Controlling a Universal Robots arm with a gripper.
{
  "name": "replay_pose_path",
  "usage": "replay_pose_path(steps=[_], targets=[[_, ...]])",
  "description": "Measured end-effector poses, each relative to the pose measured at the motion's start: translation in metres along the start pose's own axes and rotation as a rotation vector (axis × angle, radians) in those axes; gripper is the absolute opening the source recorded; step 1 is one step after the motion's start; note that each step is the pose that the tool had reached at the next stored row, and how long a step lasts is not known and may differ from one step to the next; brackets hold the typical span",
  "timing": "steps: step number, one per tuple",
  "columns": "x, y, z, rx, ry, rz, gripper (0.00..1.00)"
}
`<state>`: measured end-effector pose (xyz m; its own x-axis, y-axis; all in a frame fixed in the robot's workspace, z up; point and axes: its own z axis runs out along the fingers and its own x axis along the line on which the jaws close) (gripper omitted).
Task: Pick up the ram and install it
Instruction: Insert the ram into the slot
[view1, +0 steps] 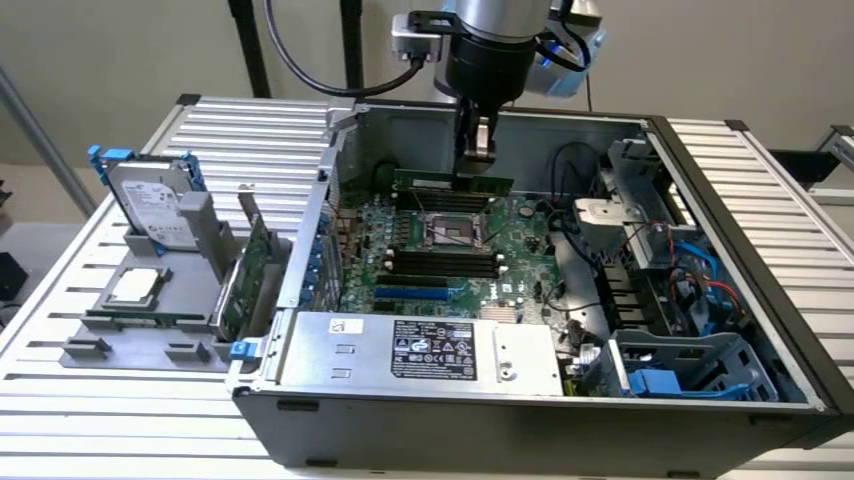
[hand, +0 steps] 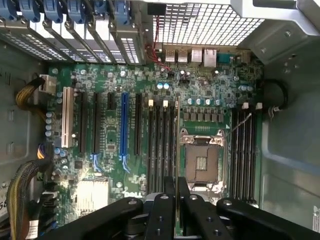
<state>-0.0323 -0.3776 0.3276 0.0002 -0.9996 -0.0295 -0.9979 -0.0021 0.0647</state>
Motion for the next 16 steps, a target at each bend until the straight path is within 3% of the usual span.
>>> replay_pose_path(steps=[12, 16], targets=[[0.0000, 0.0000, 0.0001, 0.0000, 0.0030, 0.000, 0.00], [0.0064, -0.0003, 0.0031, 0.0002, -0.0009, 0.000, 0.00]])
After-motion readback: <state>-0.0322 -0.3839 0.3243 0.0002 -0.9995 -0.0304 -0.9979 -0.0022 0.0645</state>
